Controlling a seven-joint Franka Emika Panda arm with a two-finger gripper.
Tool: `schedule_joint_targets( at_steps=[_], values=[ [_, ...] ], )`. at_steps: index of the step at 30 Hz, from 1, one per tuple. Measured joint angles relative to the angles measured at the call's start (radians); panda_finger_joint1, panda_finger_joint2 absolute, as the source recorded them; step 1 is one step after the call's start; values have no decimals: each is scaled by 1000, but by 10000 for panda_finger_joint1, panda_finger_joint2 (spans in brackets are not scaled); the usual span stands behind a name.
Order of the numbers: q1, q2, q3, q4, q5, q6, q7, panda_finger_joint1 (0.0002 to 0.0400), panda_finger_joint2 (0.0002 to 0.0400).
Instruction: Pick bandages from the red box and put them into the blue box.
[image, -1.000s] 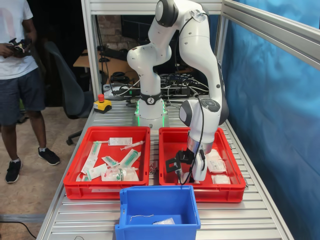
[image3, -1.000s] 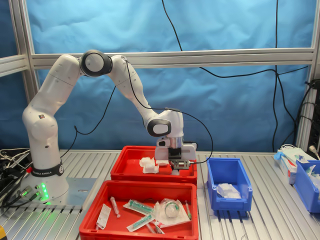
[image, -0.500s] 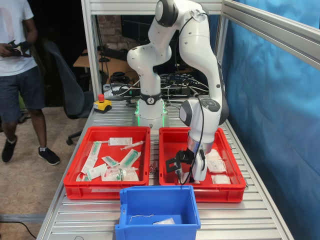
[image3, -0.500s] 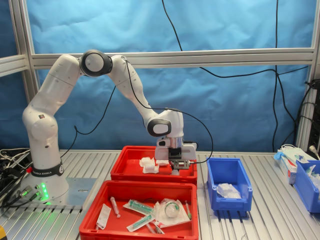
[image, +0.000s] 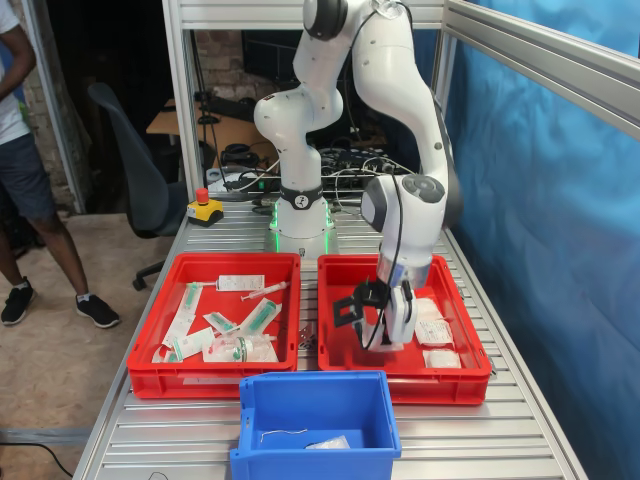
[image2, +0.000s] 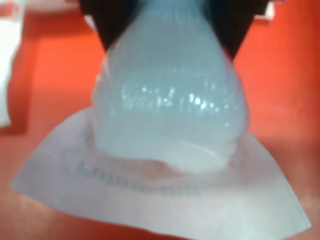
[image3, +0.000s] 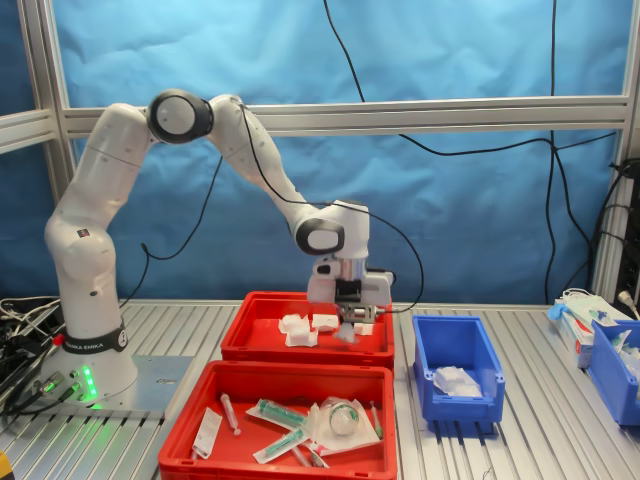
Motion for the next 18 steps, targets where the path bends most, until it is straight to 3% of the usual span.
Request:
schedule_joint_targets(
  at_steps=[12, 15, 18],
  values=[
    [2, -149, -47, 66, 0, -194, 0, 82, 82],
    [3, -171, -67, 99, 9, -227, 0, 82, 82],
    [3, -187, -96, 139, 37, -251, 0, 82, 82]
  ],
)
